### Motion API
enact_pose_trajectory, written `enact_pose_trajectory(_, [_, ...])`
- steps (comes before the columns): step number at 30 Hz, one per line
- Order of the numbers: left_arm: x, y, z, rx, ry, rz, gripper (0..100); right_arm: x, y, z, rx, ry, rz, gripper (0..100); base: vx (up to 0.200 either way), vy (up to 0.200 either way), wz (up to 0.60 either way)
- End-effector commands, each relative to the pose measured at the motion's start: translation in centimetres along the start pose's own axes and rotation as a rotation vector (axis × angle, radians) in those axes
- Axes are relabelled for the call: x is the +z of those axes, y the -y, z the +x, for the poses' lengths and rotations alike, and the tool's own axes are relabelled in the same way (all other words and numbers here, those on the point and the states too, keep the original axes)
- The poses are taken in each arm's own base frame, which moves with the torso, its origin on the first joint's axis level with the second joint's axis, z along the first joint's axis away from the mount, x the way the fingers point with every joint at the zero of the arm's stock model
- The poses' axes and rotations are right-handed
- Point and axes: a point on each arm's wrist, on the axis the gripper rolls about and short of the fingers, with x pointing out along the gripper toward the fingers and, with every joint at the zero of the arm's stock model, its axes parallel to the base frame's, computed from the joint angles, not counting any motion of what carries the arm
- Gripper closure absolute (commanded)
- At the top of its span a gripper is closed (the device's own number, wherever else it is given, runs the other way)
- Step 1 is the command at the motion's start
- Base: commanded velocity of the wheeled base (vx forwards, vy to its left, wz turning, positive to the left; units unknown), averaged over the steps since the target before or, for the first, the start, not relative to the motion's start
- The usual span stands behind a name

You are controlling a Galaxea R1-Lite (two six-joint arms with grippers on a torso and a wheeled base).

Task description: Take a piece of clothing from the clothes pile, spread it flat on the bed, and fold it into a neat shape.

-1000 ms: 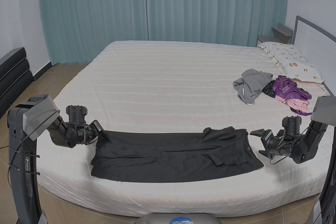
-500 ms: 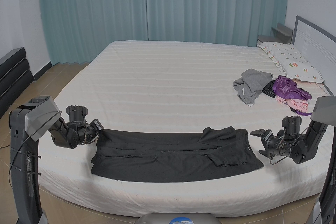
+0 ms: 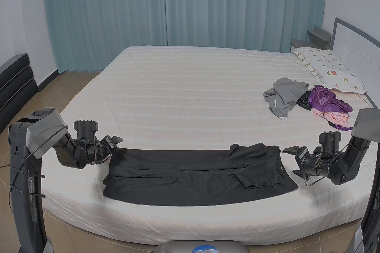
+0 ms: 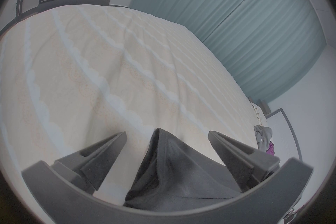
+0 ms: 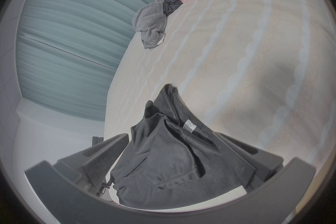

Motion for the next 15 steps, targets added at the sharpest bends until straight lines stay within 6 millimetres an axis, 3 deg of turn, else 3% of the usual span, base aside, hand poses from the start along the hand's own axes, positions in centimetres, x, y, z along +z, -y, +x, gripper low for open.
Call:
enact_pose_trajectory(1, [0.9,1.5,-2.5,-0.034,0.021,-0.028,0,0.0,0.0,0.0,0.0,-0.003,0.0,0,0.0,0.0,0.0])
enact_pose_trajectory(6, [0.8,2.9,-3.1,-0.058,0.029,-0.077,0,0.0,0.1,0.0,0.0,-0.002,0.001,0,0.0,0.0,0.0])
enact_pose_trajectory(15, [-1.5,4.0,-3.0,-0.049,-0.012,-0.051,0,0.0,0.0,0.0,0.0,-0.002,0.001,0,0.0,0.0,0.0])
